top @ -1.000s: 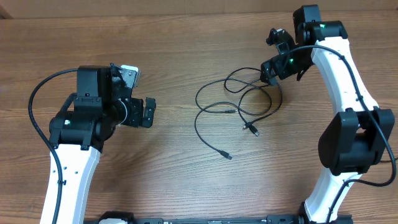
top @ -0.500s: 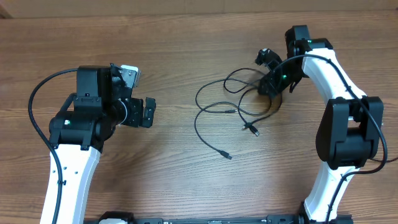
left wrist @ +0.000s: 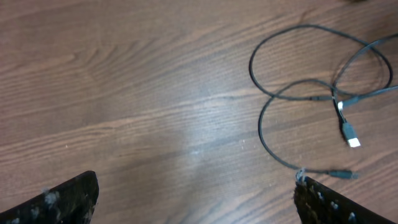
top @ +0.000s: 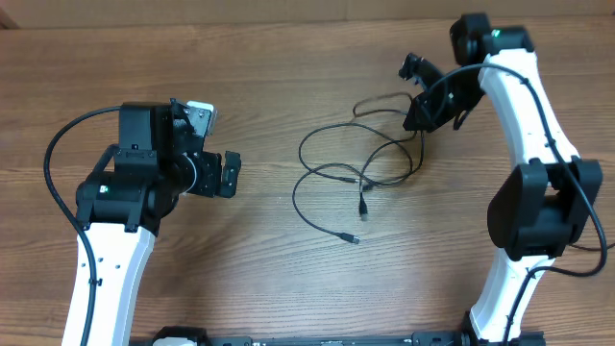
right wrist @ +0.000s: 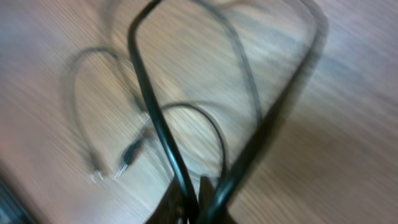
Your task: Untangle cables
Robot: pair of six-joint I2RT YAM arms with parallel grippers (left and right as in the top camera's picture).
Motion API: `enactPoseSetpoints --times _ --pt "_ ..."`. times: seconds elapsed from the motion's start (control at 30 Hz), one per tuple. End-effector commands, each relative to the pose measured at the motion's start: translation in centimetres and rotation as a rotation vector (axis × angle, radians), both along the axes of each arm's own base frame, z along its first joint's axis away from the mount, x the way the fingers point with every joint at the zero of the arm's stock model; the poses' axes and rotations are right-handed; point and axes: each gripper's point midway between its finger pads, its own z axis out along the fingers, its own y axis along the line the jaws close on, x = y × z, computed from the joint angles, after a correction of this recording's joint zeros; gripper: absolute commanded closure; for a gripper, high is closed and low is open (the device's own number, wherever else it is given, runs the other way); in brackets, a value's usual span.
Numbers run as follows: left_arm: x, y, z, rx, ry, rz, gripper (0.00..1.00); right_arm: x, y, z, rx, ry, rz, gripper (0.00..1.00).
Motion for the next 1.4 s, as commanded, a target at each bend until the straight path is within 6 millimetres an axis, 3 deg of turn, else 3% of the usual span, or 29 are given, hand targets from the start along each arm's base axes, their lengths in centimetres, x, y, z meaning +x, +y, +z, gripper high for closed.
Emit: enactPoseSetpoints --times 0.0,0.13,0.3,0.4,0.57,0.9,1.2,1.37 --pt "0.0 -0.2 0.1 0.001 -0.002 -0.022 0.00 0.4 1.8 8.3 0.137 -0.141 0.004 0.96" --pt "0.0 -0.2 0.0 0.001 -0.002 -0.022 0.01 0.7 2.0 14.4 0.167 -0.268 -0.067 0.96" --pt "0.0 -0.2 0.0 0.001 -0.002 -0.022 0.00 1.4 1.7 19.7 0.184 -0.428 -0.144 0.96" --pt "0.0 -0.2 0.0 0.001 -0.002 -0.022 0.01 3.1 0.5 21.3 0.158 -0.480 -0.294 0.96" --pt "0.0 -0.2 0.1 0.001 -0.002 -0.022 0.00 6.8 -3.1 23.0 0.104 -0.561 -0.629 0.96" --pt "0.0 -0.2 0.0 0.001 -0.002 -0.021 0.00 9.4 -5.8 26.0 0.221 -0.632 -0.843 0.96" --pt "0.0 -0.2 0.1 0.001 -0.002 -0.022 0.00 9.0 -16.7 24.5 -0.097 -0.700 -1.166 0.96" --pt "0.0 -0.2 0.0 0.001 -0.002 -0.022 0.00 6.9 -24.6 24.0 -0.175 -0.684 -1.325 0.96"
